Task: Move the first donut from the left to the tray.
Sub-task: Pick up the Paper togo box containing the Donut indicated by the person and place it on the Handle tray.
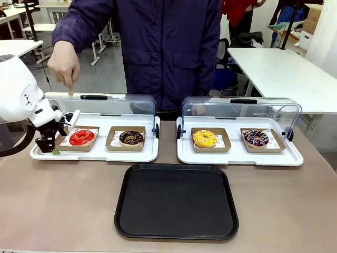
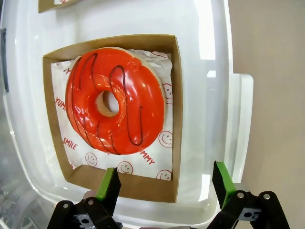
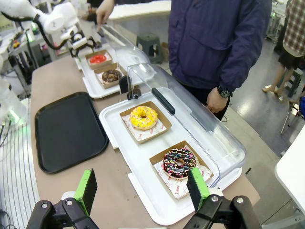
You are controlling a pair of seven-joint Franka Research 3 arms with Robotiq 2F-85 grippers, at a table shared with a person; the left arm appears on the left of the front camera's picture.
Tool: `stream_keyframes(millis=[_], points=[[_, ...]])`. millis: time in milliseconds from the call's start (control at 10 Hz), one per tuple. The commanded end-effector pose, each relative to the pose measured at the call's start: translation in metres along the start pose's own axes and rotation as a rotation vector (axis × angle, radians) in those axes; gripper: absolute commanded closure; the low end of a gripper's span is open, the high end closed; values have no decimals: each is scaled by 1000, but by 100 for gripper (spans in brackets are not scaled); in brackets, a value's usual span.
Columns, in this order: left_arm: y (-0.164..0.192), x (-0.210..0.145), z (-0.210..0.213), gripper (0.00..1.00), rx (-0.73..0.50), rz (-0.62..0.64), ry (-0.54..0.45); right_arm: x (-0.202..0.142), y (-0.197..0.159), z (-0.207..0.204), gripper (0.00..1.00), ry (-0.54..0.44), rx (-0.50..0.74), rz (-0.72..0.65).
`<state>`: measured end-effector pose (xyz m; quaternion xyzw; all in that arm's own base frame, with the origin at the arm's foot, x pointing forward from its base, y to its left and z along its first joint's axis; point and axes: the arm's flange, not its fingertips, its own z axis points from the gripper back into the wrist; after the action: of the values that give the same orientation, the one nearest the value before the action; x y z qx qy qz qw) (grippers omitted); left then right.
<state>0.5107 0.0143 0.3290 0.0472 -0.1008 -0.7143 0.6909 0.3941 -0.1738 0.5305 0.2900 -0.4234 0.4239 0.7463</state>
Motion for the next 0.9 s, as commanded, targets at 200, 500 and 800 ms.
stream_keyframes(millis=[200, 500, 800], points=[[2, -3, -4, 100, -1, -16, 62, 1, -2, -1, 0, -29, -2, 26], [3, -1, -6, 100, -19, -22, 53, 1, -2, -1, 0, -29, -2, 26], [5, -2, -8, 100, -51, -19, 36, 1, -2, -1, 0, -29, -2, 26]])
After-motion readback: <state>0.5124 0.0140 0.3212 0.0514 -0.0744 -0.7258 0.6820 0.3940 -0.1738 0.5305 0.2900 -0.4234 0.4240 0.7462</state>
